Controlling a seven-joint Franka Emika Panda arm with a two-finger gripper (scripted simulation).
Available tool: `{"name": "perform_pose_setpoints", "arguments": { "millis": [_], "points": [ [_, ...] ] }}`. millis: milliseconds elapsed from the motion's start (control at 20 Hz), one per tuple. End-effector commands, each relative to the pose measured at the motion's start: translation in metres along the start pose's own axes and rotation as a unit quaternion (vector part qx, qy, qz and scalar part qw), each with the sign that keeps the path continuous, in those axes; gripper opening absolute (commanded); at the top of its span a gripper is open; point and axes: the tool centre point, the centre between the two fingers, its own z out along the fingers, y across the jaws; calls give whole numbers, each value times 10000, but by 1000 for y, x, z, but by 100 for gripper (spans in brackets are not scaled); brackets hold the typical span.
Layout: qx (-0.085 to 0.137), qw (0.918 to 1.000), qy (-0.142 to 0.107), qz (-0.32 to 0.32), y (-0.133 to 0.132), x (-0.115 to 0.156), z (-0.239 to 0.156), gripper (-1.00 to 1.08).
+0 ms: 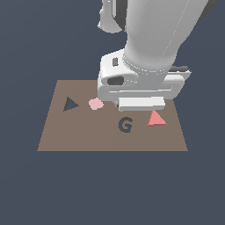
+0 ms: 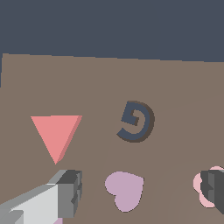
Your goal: Insert a designated object into the corresponding slot on a board.
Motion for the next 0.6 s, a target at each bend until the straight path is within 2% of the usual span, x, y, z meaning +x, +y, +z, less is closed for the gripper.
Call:
{"name": "perform_pose_setpoints", "arguments": {
  "millis": [0, 250, 550],
  "points": [
    [16, 10000, -34, -38, -26, 2, 18, 100],
    [37, 9999, -83, -92, -64, 7, 44, 100],
    [49, 9998, -112, -126, -87, 11, 60, 100]
  ]
}}
